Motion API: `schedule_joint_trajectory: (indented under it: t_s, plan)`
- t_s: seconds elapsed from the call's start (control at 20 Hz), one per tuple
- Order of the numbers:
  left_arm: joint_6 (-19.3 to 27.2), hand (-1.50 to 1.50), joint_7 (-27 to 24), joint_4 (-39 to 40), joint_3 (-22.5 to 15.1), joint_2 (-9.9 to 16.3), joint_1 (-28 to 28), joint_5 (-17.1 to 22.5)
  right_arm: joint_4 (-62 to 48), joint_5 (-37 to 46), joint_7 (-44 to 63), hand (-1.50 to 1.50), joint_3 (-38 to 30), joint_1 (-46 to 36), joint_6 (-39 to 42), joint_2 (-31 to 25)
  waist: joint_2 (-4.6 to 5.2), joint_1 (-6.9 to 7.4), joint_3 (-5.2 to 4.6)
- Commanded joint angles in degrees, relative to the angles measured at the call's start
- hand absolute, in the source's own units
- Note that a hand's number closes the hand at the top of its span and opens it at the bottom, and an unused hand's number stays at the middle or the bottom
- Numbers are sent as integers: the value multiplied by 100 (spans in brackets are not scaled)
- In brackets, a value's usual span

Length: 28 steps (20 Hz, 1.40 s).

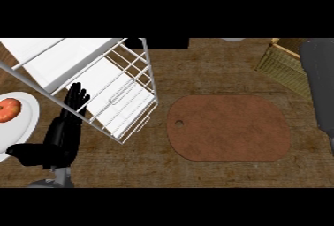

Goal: Pick the tomato from the cutting board and place it in the basket

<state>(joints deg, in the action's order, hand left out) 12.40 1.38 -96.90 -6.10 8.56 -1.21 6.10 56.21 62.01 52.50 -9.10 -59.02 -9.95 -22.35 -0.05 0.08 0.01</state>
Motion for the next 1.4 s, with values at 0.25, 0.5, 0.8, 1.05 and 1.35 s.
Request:
schedule_joint_trajectory:
  t_s: [0.25,0.5,0.8,1.05,1.35]
  plan:
    - [-9,0,-67,45,-81,-192,-4,-180,-228,-282,-833,150,-251,812,-84,-416,12,21,0]
    - [-272,0,-199,235,269,-32,-2,12,-901,-353,-1217,150,-396,652,-66,-666,24,65,-1]
    - [-141,0,139,136,195,-177,-352,-130,-1088,-573,-1601,150,-645,1026,-672,-621,23,43,1]
    - [-364,0,96,34,329,-27,-45,-141,-859,-634,-1503,150,-601,1223,-787,-452,14,42,0]
    - [-134,0,113,-174,92,-338,39,-343,-1316,-854,-1764,150,-999,1366,-1289,-739,16,49,1]
